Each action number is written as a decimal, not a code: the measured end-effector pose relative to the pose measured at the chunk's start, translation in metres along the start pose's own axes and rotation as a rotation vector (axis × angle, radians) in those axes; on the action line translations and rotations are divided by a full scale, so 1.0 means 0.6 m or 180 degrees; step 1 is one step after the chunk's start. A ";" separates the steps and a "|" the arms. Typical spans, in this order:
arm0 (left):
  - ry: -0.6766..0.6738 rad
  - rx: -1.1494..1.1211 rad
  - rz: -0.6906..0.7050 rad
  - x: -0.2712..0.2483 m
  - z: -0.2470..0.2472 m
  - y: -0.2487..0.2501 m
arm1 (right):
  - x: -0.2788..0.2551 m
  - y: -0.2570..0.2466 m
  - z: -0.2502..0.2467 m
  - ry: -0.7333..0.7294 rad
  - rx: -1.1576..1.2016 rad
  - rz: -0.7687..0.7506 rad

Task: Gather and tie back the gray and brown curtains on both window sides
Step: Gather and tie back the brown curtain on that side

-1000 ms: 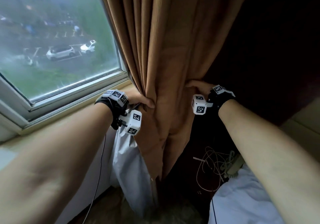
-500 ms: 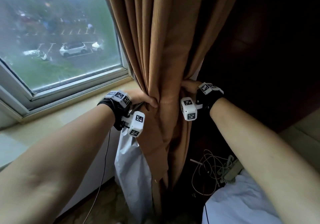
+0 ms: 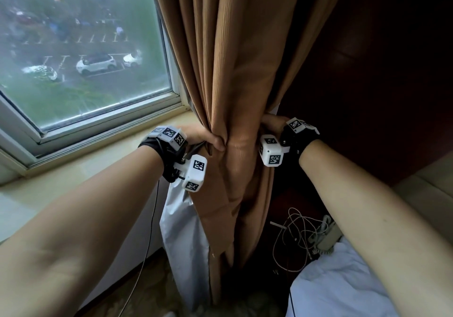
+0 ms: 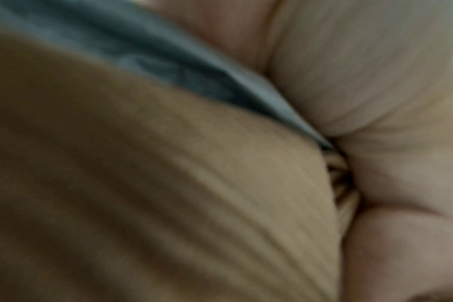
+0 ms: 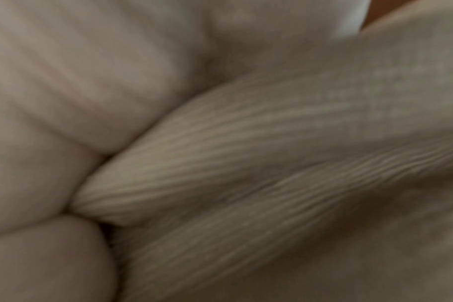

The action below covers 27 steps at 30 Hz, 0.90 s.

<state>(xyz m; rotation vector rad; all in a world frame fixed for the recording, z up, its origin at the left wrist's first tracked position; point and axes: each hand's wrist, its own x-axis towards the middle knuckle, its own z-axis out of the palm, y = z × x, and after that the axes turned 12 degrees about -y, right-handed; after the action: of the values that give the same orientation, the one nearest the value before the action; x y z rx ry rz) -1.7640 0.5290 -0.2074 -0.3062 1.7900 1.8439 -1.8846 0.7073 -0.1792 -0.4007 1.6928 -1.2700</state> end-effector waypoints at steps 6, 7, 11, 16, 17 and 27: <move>0.0106 0.0236 0.0024 -0.002 -0.037 -0.004 | 0.012 -0.012 0.032 -0.0347 -0.0145 0.0116; 0.0069 0.0235 -0.0054 0.001 -0.046 -0.008 | 0.013 -0.012 0.033 -0.0271 -0.0180 0.0227; -0.0109 0.0402 -0.0205 -0.006 -0.056 -0.010 | 0.020 -0.014 0.044 0.0334 -0.0341 0.0353; 0.0162 0.0339 -0.0033 -0.023 -0.066 -0.015 | 0.023 -0.004 0.068 0.0195 0.0301 -0.0165; 0.0344 0.0237 0.0082 -0.023 -0.068 -0.017 | 0.032 -0.001 0.063 0.0322 0.0350 -0.0352; 0.1835 0.0219 0.1169 -0.005 -0.045 -0.004 | 0.023 0.015 0.118 0.1684 -0.1042 -0.0440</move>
<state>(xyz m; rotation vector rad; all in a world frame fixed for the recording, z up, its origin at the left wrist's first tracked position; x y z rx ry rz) -1.7660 0.5022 -0.2100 -0.5581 2.4258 2.0773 -1.8306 0.6610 -0.1946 -0.4004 2.3733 -1.2701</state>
